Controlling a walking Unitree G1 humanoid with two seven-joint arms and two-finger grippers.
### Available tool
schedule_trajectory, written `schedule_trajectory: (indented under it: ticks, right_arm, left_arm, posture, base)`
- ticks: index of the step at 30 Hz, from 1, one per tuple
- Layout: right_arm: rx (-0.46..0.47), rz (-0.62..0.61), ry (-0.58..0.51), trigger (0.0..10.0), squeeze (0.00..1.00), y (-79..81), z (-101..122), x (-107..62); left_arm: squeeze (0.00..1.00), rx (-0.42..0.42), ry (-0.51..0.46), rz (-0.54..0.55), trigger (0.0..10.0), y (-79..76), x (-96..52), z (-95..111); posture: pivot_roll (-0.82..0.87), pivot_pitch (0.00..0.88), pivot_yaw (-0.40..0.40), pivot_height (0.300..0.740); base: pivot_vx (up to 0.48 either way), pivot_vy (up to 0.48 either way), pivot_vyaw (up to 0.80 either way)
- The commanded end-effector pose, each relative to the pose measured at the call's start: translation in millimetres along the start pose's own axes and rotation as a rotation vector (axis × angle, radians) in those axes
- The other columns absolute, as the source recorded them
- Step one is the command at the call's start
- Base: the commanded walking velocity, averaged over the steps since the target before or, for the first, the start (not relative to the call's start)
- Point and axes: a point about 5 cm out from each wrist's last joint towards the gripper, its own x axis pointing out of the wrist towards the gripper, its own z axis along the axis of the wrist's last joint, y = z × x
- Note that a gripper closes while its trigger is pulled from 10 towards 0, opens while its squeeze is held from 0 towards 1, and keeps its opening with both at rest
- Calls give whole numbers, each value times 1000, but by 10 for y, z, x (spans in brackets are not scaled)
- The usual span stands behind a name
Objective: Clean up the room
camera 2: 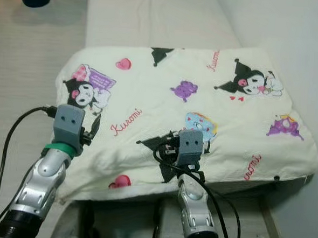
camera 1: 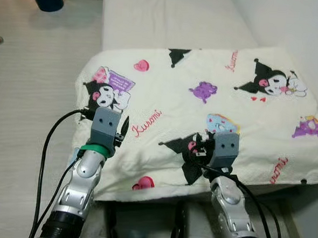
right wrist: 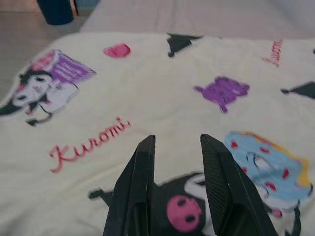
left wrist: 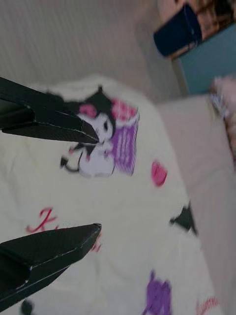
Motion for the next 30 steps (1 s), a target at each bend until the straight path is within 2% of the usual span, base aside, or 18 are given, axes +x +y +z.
schedule_trajectory:
  ticks: [1, 14, 30]
  right_arm:
    - [0, -11, 36, 10000, 0, -9, -102, -67]
    - [4, -12, 54, 10000, 0, -5, -170, -122]
    - [8, -1, 100, 10000, 0, 11, -288, -197]
  left_arm:
    - [0, -18, 54, -28, 10000, -39, -63, -123]
    - [0, 28, 41, -12, 10000, -34, -118, -174]
    - [0, 26, 90, -28, 10000, -64, -181, -312]
  posture:
    - [-4, 126, 16, 688]
    - [-1, 113, 20, 740]
    - [-2, 103, 18, 740]
  base:
    - [0, 0, 0]
    - [0, 0, 0]
    - [0, 0, 0]
